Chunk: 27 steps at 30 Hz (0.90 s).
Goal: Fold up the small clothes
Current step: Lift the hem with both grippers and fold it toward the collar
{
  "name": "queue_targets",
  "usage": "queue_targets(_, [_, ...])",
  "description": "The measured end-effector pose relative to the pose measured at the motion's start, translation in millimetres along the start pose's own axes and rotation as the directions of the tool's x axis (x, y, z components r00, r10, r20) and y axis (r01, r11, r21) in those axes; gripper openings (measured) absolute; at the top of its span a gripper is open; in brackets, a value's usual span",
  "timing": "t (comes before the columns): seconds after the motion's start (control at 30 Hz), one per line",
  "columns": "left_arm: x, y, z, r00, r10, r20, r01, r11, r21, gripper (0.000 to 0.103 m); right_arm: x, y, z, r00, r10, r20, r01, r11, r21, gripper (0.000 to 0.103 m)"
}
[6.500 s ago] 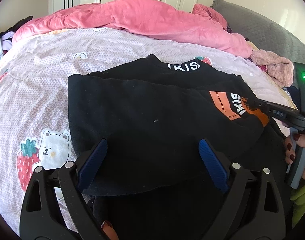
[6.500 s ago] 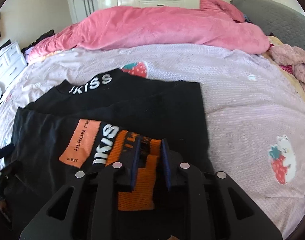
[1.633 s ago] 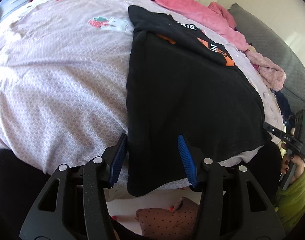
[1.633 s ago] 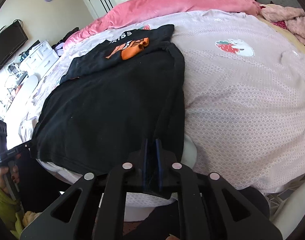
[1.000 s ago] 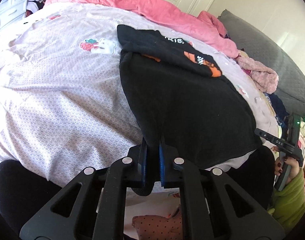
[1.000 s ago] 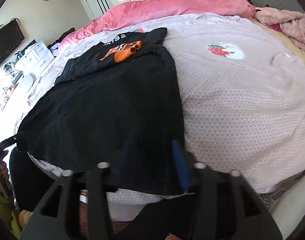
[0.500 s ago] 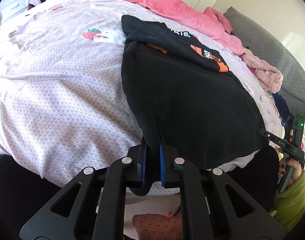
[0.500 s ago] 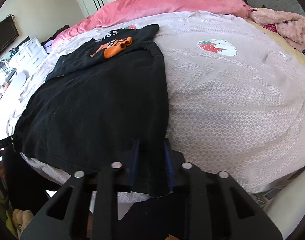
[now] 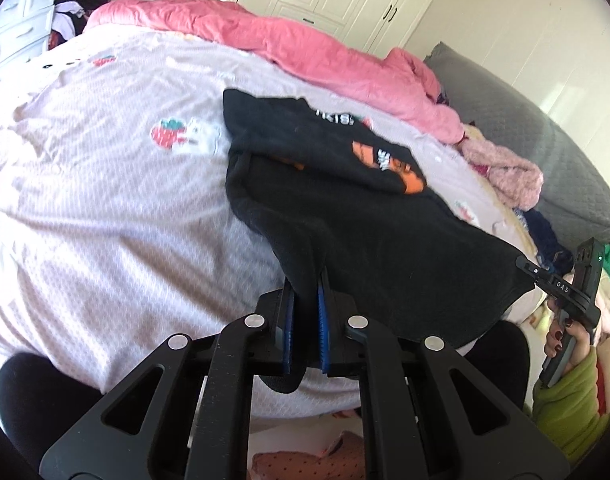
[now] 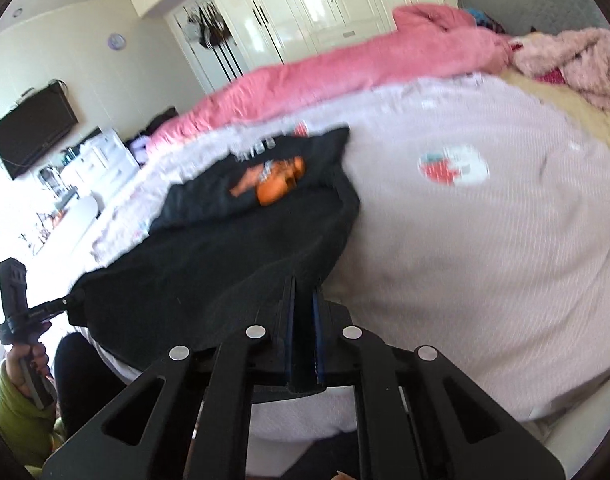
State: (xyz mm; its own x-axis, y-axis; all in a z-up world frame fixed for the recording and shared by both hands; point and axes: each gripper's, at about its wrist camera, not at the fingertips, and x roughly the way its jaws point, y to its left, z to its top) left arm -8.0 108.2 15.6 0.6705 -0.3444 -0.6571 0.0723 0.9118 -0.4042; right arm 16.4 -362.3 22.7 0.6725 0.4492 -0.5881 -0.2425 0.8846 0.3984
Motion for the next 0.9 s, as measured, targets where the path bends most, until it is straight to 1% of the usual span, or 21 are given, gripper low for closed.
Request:
queue_targets(0.13, [0,6,18,0.999,-0.012,0.037,0.013,0.999,-0.029,0.003,0,3,25,0.999,0.0,0.05,0.0,1.0,-0.015,0.007])
queue_targets(0.37, [4,18,55,0.995,0.003,0.1,0.003,0.998,-0.066,0.003,20,8,76,0.991,0.006,0.136,-0.004,1.0,-0.013,0.007])
queue_targets(0.53, [14,27,79,0.991,0.028,0.129,-0.017,0.996,-0.085,0.003,47,7,108,0.987,0.005,0.161,-0.008,1.0,0.017,0.007])
queue_targets(0.63, [23,31,94,0.989,0.043,0.139,-0.031,0.995,-0.09,0.003,64,7,121,0.986,0.0,0.167,-0.006,0.999,0.034,0.007])
queue_targets(0.9, [51,36,121,0.989,0.062,0.138,-0.049,0.995,-0.092,0.003,98,-1,140,0.986,-0.026,0.164,0.016,0.998,0.059,0.007])
